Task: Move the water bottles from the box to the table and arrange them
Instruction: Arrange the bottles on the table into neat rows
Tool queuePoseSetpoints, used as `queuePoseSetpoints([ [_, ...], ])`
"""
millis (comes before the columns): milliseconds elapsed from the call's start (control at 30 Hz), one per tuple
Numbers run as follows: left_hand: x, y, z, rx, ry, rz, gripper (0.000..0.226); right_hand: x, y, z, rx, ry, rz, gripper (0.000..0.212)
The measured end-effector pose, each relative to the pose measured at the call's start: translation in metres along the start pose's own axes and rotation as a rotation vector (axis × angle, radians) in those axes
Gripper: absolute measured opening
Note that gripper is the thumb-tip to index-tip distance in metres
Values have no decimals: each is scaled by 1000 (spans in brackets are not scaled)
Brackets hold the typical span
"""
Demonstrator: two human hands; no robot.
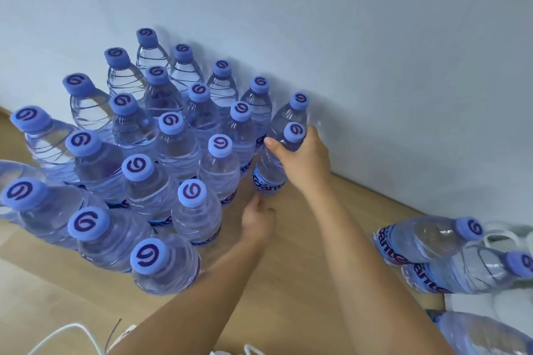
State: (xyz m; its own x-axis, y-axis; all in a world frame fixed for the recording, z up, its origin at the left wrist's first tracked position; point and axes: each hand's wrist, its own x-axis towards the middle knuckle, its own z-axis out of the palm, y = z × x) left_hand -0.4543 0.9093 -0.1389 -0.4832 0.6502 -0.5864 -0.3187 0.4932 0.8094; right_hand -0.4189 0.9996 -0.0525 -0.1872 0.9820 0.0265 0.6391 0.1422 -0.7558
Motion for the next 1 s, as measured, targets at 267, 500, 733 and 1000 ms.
queuePoseSetpoints([
  [267,11,-2,1,35,29,18,42,-2,-5,11,-45,37,-47,61],
  [500,6,2,-1,27,-2,22,51,-5,-6,8,-46,-4,-33,59],
  [733,-10,12,16,124,-163,-73,41,-39,-3,-56,92,-98,-25,75],
  [1000,-68,-9,74,344,-551,-8,44,-95,93,-172,-135,590,241,50],
])
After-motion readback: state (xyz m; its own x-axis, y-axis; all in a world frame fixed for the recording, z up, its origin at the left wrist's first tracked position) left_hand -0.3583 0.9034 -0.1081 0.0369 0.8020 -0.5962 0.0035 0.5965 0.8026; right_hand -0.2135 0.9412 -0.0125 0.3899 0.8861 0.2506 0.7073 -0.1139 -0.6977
